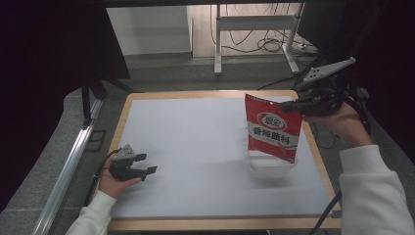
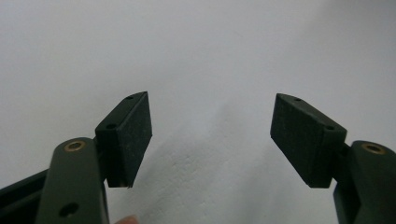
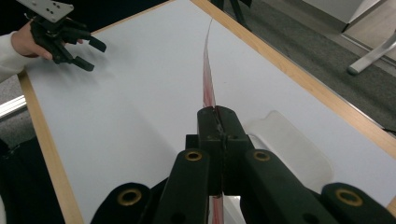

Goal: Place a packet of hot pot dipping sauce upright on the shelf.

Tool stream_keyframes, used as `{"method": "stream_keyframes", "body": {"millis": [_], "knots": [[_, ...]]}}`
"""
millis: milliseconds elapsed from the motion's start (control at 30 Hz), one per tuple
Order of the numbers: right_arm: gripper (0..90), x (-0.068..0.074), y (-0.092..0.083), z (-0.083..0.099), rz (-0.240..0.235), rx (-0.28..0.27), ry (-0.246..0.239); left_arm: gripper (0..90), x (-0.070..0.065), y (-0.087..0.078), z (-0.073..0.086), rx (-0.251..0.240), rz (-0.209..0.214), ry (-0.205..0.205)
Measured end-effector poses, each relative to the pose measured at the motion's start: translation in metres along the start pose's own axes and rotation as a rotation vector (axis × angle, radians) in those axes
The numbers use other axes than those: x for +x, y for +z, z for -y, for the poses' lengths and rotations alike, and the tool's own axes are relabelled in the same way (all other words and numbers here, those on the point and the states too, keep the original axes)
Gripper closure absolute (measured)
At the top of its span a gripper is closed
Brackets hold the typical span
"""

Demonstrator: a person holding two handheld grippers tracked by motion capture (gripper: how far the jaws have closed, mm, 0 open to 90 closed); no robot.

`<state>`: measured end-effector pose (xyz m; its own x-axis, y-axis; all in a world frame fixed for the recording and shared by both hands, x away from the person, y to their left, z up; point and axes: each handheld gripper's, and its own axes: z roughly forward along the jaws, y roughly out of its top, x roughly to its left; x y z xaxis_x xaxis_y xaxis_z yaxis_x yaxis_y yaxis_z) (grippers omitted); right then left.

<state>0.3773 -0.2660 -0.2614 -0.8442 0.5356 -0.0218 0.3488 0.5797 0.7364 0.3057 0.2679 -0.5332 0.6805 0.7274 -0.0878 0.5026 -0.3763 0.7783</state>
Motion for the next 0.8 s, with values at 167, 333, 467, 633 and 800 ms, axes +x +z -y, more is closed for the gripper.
{"method": "stream_keyframes", "body": {"millis": [167, 333, 467, 633, 800], "knots": [[89.3, -0.008, 0.005, 0.014, 0.01, 0.004, 0.017, 28.9, 0.0, 0.0, 0.0, 0.001, -0.001, 0.001], [89.2, -0.017, 0.013, 0.033, 0.018, 0.007, 0.048, 28.9, -0.001, 0.0, 0.0, -0.001, -0.001, 0.002], [89.1, -0.025, 0.019, 0.048, 0.02, 0.022, 0.084, 28.9, -0.001, 0.0, 0.0, -0.004, -0.002, 0.002], [89.0, -0.031, 0.019, 0.063, 0.029, 0.0, 0.126, 28.9, -0.001, 0.0, 0.0, -0.003, -0.001, 0.003], [62.5, -0.019, 0.015, 0.055, 0.11, -0.039, 0.108, 28.9, -0.001, 0.001, -0.001, 0.004, 0.003, 0.007]]}}
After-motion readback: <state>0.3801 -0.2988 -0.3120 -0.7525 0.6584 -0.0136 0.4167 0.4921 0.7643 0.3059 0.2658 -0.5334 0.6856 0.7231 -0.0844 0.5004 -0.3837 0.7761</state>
